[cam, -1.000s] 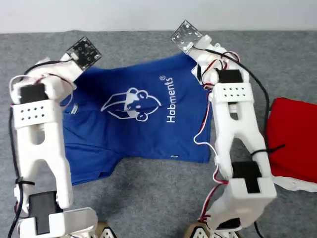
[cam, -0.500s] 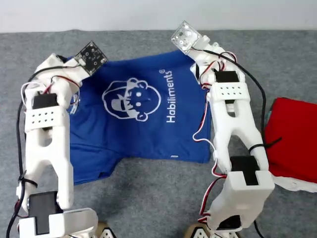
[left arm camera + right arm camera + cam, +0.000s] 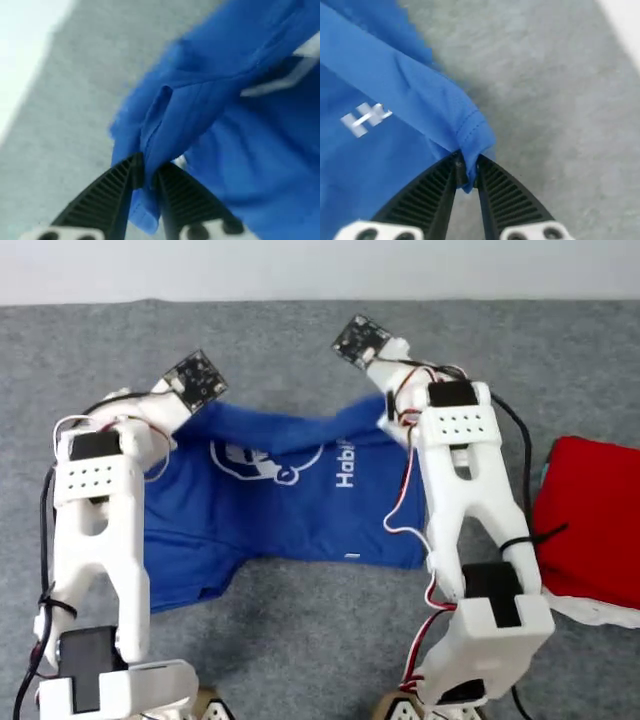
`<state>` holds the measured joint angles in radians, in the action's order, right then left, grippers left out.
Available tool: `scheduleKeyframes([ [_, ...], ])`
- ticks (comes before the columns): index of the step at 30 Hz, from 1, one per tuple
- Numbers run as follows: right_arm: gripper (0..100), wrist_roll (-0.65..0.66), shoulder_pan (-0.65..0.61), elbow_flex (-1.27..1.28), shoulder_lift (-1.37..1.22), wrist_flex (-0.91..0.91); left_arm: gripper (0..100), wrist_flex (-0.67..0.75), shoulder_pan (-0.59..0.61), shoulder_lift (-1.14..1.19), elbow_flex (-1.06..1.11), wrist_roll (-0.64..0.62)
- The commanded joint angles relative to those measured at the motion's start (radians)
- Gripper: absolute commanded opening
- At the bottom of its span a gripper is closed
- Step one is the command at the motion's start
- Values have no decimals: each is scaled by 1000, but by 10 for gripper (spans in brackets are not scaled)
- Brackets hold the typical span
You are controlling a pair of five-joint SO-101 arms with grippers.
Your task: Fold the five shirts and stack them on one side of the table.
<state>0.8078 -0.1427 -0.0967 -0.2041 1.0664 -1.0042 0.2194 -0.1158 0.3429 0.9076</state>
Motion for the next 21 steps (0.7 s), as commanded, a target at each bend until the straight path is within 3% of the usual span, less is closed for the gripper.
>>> scheduleKeyframes([
  [1,10,8,-4,-38,71,96,6,-183,-8,-48,-51,69],
  [11,10,9,-5,-37,70,400,6,-525,0,-48,-56,175],
  [21,11,38,-21,37,79,498,6,-569,0,-40,-50,178],
])
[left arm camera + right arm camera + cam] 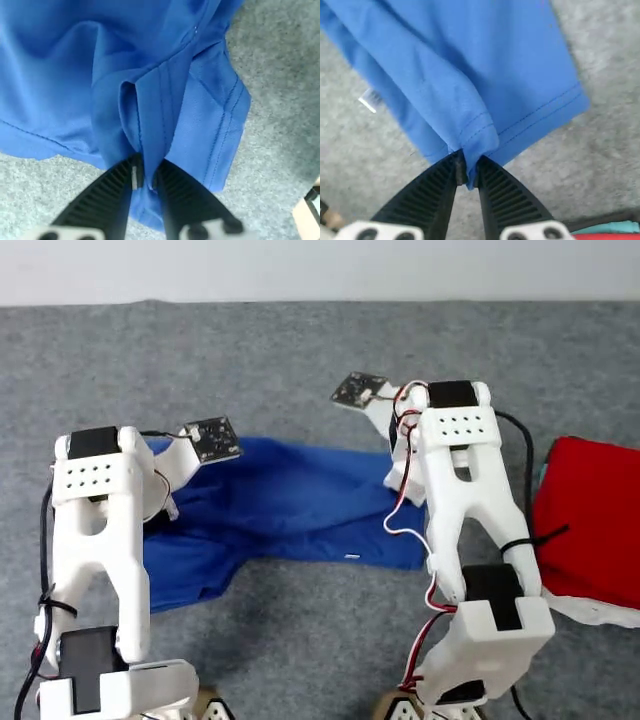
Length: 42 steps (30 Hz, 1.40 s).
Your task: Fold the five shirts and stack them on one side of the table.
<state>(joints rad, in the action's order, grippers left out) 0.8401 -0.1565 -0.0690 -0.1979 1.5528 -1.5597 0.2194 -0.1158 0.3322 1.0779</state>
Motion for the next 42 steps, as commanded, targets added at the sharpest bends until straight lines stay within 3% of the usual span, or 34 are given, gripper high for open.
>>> scheduleKeyframes([
  [1,11,6,-7,17,73,12,6,-11,0,-38,-39,8],
  [8,11,6,-7,26,73,19,6,-37,0,-46,-41,12],
  [11,11,11,-5,26,67,13,6,-83,5,-46,-44,80],
  [21,20,11,-5,26,62,21,8,-166,91,-48,-44,127],
  [29,188,3,-5,-41,71,133,92,-183,117,-49,-79,101],
  [36,195,-15,1,-181,76,242,116,-195,176,-61,-208,44],
  [42,193,-60,-33,-195,156,242,106,-192,180,-244,-179,51],
])
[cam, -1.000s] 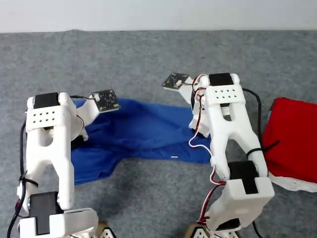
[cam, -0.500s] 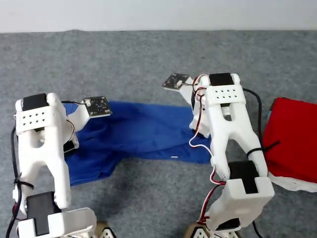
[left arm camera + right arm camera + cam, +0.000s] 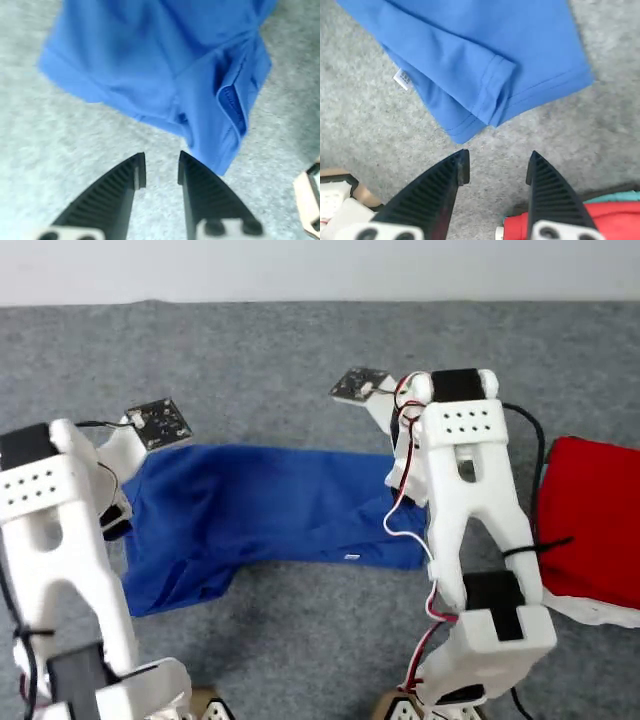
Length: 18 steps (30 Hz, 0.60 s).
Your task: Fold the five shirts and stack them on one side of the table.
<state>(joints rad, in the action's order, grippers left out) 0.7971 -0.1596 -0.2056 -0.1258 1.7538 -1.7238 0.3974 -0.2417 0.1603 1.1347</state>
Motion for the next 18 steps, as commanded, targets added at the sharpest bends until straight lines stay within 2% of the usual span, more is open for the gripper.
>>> scheduleKeyframes([
  [1,191,-17,-39,-58,90,39,90,-23,-5,-146,5,-6],
  [4,114,-29,-64,-57,64,-2,0,32,-43,-190,70,-28],
  [7,1,-133,-73,-61,1,-76,4,129,-49,-192,160,-186],
  [9,24,-227,-73,-64,-31,-125,4,238,-49,-192,226,-325],
  [14,9,-433,-71,-64,-113,-317,4,508,-71,-186,364,-644],
  [16,10,-483,-71,-64,-154,-406,5,589,-95,-155,404,-706],
  [18,10,-503,-68,-64,-209,-484,5,635,-127,-92,427,-713],
])
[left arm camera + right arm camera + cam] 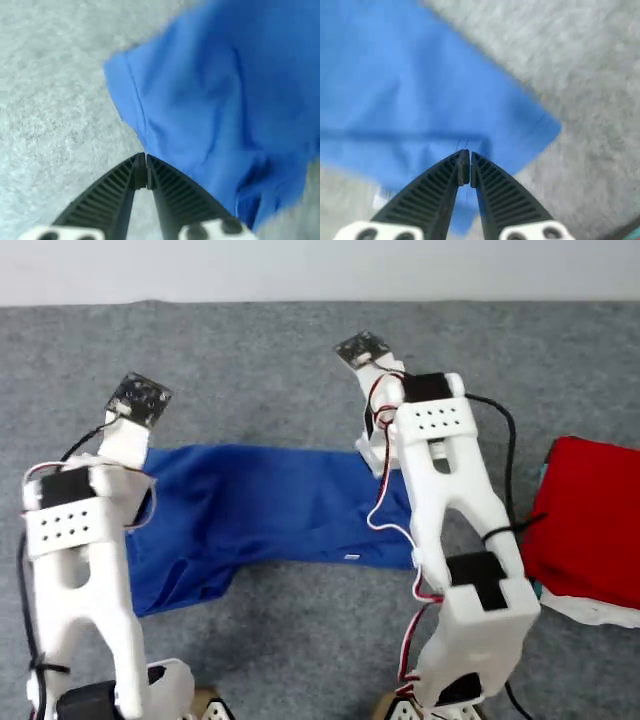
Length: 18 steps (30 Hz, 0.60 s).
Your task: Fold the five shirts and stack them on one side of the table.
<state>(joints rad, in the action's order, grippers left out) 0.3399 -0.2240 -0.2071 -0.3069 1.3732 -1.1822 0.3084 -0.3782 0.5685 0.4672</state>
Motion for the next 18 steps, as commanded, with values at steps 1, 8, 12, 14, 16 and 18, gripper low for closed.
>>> scheduleKeyframes([
  [1,10,-46,-2,-63,-58,-136,5,107,-48,84,21,-49],
  [8,10,-49,-13,-63,-189,-154,5,72,-8,308,-79,-51],
  [12,10,-48,-51,-63,-186,-48,5,17,17,276,-102,-51],
  [14,10,-44,-62,-58,-191,-7,5,11,25,238,-97,-51],
  [16,10,-44,-61,-55,-196,19,5,11,29,187,-76,-52],
  [18,10,-43,-59,-57,-211,61,5,11,29,133,-48,-52],
])
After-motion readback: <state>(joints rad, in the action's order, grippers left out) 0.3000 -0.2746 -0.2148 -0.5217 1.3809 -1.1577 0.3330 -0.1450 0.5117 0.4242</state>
